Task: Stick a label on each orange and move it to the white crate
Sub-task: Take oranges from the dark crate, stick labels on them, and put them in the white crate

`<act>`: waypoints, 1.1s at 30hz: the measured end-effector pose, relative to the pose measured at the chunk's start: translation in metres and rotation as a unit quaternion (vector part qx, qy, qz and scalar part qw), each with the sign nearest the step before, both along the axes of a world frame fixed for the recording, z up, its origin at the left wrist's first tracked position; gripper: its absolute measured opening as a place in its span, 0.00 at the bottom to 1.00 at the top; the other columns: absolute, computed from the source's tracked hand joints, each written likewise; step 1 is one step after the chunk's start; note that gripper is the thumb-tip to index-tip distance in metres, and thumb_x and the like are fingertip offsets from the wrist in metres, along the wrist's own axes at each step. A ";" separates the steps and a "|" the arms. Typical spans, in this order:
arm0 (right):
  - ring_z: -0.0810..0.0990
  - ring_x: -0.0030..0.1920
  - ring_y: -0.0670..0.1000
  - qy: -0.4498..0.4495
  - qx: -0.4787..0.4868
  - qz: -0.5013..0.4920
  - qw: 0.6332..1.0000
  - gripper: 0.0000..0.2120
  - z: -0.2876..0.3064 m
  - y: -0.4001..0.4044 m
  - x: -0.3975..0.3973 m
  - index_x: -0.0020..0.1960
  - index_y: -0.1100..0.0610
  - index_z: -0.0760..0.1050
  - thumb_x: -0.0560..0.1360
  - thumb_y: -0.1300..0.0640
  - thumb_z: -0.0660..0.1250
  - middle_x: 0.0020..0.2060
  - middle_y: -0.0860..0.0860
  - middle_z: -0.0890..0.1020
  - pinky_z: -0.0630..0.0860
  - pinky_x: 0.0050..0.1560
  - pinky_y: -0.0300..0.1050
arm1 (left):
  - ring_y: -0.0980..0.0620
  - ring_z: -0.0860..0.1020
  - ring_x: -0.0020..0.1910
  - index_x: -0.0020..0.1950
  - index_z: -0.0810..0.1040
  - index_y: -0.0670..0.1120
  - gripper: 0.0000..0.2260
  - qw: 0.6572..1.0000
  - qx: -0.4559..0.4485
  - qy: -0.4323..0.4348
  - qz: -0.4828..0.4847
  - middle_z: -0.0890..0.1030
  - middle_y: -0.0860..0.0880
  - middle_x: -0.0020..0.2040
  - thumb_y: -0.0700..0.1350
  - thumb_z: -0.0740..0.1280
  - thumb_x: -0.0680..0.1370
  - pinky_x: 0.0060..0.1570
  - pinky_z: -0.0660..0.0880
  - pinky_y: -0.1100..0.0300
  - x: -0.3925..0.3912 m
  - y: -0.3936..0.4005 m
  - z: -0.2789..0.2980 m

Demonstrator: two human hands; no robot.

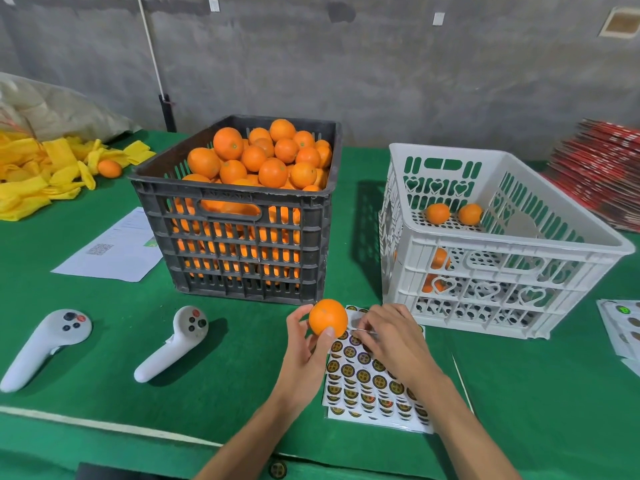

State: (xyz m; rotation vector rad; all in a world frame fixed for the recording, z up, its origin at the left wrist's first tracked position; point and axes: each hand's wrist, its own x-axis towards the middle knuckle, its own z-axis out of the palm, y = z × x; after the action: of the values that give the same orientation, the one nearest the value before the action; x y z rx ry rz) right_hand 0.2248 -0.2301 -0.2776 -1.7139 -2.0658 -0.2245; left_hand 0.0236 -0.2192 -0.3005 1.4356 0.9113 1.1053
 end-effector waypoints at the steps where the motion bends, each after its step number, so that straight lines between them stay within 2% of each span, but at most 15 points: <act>1: 0.74 0.44 0.47 -0.012 0.009 0.004 1.000 0.06 0.000 0.001 0.001 0.46 0.49 0.79 0.76 0.50 0.74 0.42 0.43 0.80 0.67 0.56 0.42 | 0.53 0.82 0.60 0.73 0.61 0.54 0.22 1.000 0.001 0.000 -0.002 0.74 0.46 0.66 0.52 0.66 0.83 0.59 0.77 0.63 0.000 0.000 0.000; 8: 0.76 0.43 0.48 -0.065 0.033 0.030 0.997 0.07 0.001 0.001 0.002 0.49 0.51 0.83 0.80 0.48 0.70 0.41 0.44 0.81 0.72 0.56 0.45 | 0.53 0.82 0.59 0.72 0.61 0.53 0.19 1.000 0.012 0.005 -0.003 0.74 0.45 0.65 0.46 0.65 0.85 0.58 0.78 0.62 0.000 0.000 0.000; 13: 0.78 0.46 0.48 -0.058 0.041 0.046 0.996 0.09 -0.004 -0.001 0.003 0.54 0.50 0.84 0.83 0.50 0.65 0.47 0.43 0.82 0.73 0.56 0.46 | 0.52 0.83 0.59 0.73 0.61 0.53 0.19 1.000 0.008 0.005 0.002 0.75 0.45 0.65 0.47 0.65 0.85 0.59 0.79 0.60 0.000 0.000 0.000; 17: 0.80 0.43 0.48 -0.061 0.114 0.074 0.989 0.05 -0.007 0.000 0.005 0.54 0.51 0.85 0.79 0.54 0.73 0.49 0.43 0.85 0.75 0.50 0.46 | 0.52 0.82 0.59 0.72 0.61 0.54 0.22 1.000 0.003 0.010 0.006 0.75 0.46 0.65 0.53 0.66 0.82 0.60 0.78 0.60 -0.001 0.000 0.001; 20: 0.80 0.43 0.48 -0.083 0.148 0.091 0.981 0.08 -0.011 0.000 0.006 0.55 0.52 0.84 0.76 0.57 0.75 0.51 0.44 0.85 0.73 0.51 0.44 | 0.52 0.82 0.60 0.73 0.61 0.54 0.20 1.000 0.005 0.012 0.002 0.74 0.46 0.66 0.51 0.65 0.84 0.61 0.79 0.58 -0.001 0.001 0.000; 22: 0.81 0.45 0.47 -0.088 0.161 0.100 0.978 0.10 -0.014 0.000 0.008 0.56 0.53 0.84 0.76 0.57 0.75 0.53 0.46 0.84 0.72 0.53 0.44 | 0.52 0.82 0.60 0.72 0.61 0.54 0.19 1.000 0.006 0.014 0.001 0.74 0.45 0.65 0.49 0.64 0.84 0.61 0.79 0.59 -0.001 0.001 -0.001; 27: 0.81 0.53 0.46 0.009 0.139 0.109 0.984 0.09 -0.019 -0.001 0.011 0.57 0.51 0.83 0.77 0.54 0.75 0.58 0.45 0.82 0.76 0.53 0.44 | 0.54 0.82 0.60 0.72 0.62 0.55 0.19 1.000 -0.003 0.022 0.009 0.76 0.47 0.64 0.55 0.63 0.84 0.60 0.78 0.60 0.000 0.001 -0.001; 31: 0.78 0.57 0.48 -0.051 0.145 0.145 0.977 0.09 -0.021 0.000 0.012 0.61 0.51 0.78 0.81 0.55 0.68 0.64 0.47 0.78 0.73 0.58 0.43 | 0.55 0.81 0.60 0.72 0.60 0.57 0.18 0.999 -0.014 0.040 0.007 0.75 0.49 0.65 0.56 0.61 0.85 0.61 0.77 0.59 0.002 0.002 -0.001; 33: 0.77 0.59 0.48 -0.034 0.138 0.142 0.980 0.09 -0.020 0.000 0.013 0.61 0.50 0.78 0.81 0.54 0.67 0.66 0.47 0.76 0.71 0.60 0.44 | 0.55 0.81 0.60 0.72 0.59 0.56 0.19 0.999 -0.019 0.050 0.007 0.75 0.50 0.65 0.57 0.60 0.84 0.62 0.76 0.59 0.002 0.003 -0.001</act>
State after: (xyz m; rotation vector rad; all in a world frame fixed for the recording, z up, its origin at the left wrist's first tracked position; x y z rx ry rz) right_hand 0.2381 -0.2297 -0.2979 -1.2481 -2.1805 -0.4605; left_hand 0.0259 -0.2164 -0.3015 1.4653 1.0090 1.0302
